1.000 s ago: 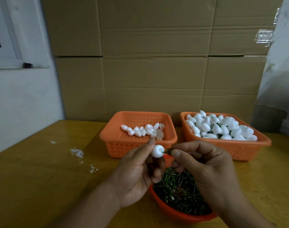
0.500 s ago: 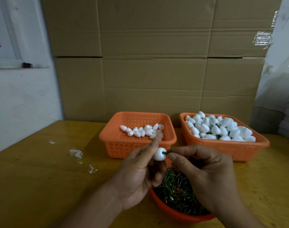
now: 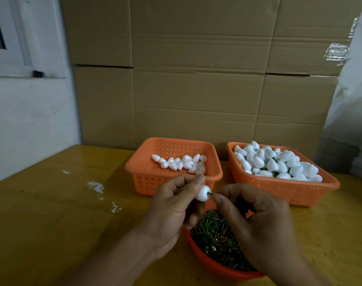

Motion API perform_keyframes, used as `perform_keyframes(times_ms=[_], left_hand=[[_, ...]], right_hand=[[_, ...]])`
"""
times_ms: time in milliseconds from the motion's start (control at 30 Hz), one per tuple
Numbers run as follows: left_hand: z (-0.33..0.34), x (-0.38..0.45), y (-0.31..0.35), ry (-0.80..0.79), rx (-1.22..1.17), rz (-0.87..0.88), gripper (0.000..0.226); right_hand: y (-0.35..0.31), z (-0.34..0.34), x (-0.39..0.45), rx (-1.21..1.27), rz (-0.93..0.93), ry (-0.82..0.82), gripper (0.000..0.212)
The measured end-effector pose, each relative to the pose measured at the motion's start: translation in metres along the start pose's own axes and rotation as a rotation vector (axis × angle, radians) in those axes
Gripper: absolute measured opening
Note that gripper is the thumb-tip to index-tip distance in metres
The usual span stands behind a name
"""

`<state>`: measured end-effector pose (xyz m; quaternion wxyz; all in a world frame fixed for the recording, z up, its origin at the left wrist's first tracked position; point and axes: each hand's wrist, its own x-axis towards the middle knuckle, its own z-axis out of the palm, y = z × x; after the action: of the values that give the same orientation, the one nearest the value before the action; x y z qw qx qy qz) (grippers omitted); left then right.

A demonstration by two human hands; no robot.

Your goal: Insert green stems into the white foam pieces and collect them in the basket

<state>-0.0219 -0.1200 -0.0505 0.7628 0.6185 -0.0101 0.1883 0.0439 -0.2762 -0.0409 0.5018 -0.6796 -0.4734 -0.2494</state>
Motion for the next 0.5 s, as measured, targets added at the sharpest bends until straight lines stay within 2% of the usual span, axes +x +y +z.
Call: perform_keyframes(times_ms=[200, 500], left_hand=[[0.0024, -0.0005, 0.0008, 0.017, 0.012, 0.067, 0.023], [0.0024, -0.001, 0.0021, 0.028, 0.085, 0.177, 0.014]], right_hand=[[-0.0001, 0.0025, -0.0039, -0.016, 0.017, -0.078, 0.006], [-0.0015, 0.0041, -0.0059, -0.042, 0.039, -0.065, 0.008]])
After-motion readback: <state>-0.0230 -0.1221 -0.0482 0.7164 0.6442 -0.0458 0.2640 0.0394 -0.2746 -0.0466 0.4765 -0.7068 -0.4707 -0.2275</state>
